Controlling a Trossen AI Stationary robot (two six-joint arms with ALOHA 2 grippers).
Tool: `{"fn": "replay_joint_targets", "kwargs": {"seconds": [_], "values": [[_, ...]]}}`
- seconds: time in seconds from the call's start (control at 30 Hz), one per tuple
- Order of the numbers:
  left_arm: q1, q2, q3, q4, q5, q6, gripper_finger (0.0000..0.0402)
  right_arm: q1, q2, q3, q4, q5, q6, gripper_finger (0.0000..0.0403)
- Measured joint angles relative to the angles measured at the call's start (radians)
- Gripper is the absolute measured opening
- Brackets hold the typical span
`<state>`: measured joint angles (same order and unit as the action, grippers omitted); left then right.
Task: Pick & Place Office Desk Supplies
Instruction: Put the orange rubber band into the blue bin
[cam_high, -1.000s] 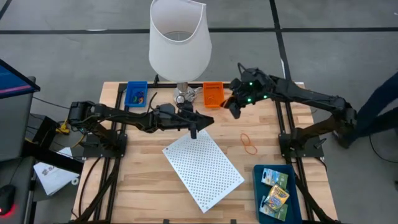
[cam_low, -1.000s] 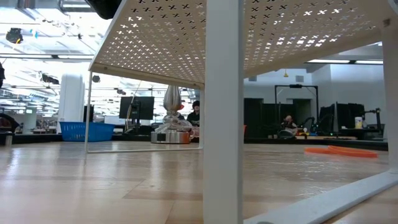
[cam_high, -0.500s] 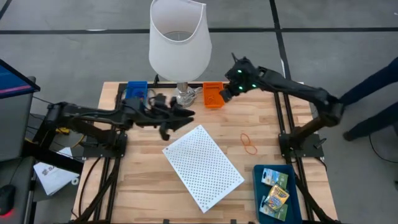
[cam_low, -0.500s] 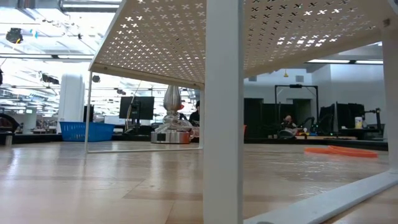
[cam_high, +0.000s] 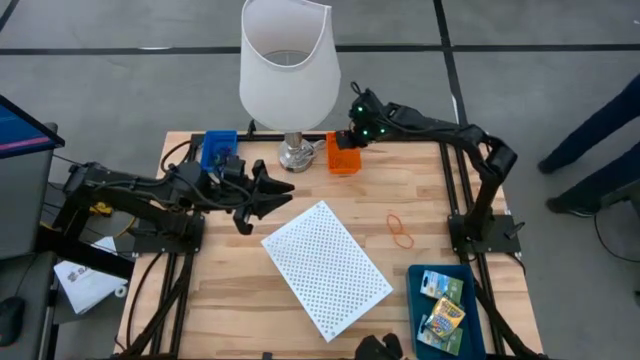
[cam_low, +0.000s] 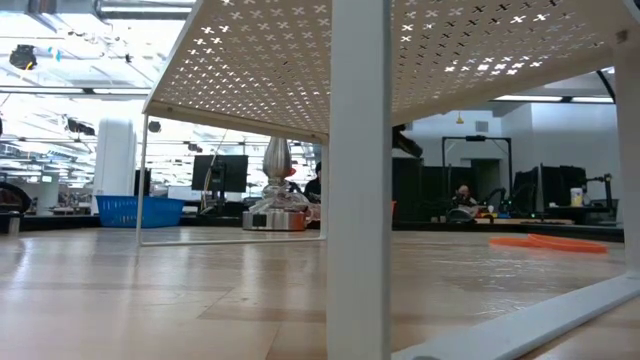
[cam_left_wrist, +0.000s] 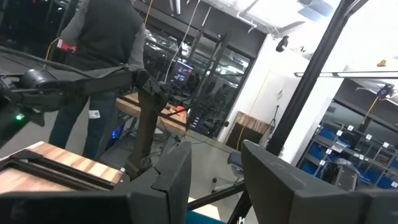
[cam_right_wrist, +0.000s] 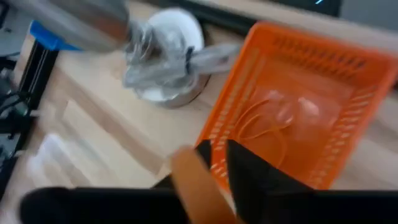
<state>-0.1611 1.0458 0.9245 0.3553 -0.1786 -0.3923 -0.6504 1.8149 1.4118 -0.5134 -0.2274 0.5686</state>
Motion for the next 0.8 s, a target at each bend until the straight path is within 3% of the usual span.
{"fn": "replay_joint_targets", "kwargs": {"seconds": [0.13,0.33,0.4,0.67,0.8], "values": [[-0.006,0.006,0.000,0.006,-0.006,0.010,0.0134,-0.010,-0.002,0.026,-0.033,0.045,0.000,0.0104],[-0.005,0.006,0.000,0.012,-0.006,0.024,0.0132,-0.038,-0.002,0.026,-0.095,-0.010,0.008,0.0203],[-0.005,0.006,0.000,0.014,-0.006,0.027,0.0132,-0.036,-0.011,0.025,-0.127,0.023,0.004,0.0225],[-0.022,0.006,0.000,0.026,-0.006,0.025,0.0131,-0.003,-0.120,0.025,-0.138,0.075,-0.022,0.0234],[-0.030,0.006,0.000,-0.039,-0.005,0.022,0.0131,0.038,-0.241,0.025,-0.290,0.136,-0.062,0.0221]]}}
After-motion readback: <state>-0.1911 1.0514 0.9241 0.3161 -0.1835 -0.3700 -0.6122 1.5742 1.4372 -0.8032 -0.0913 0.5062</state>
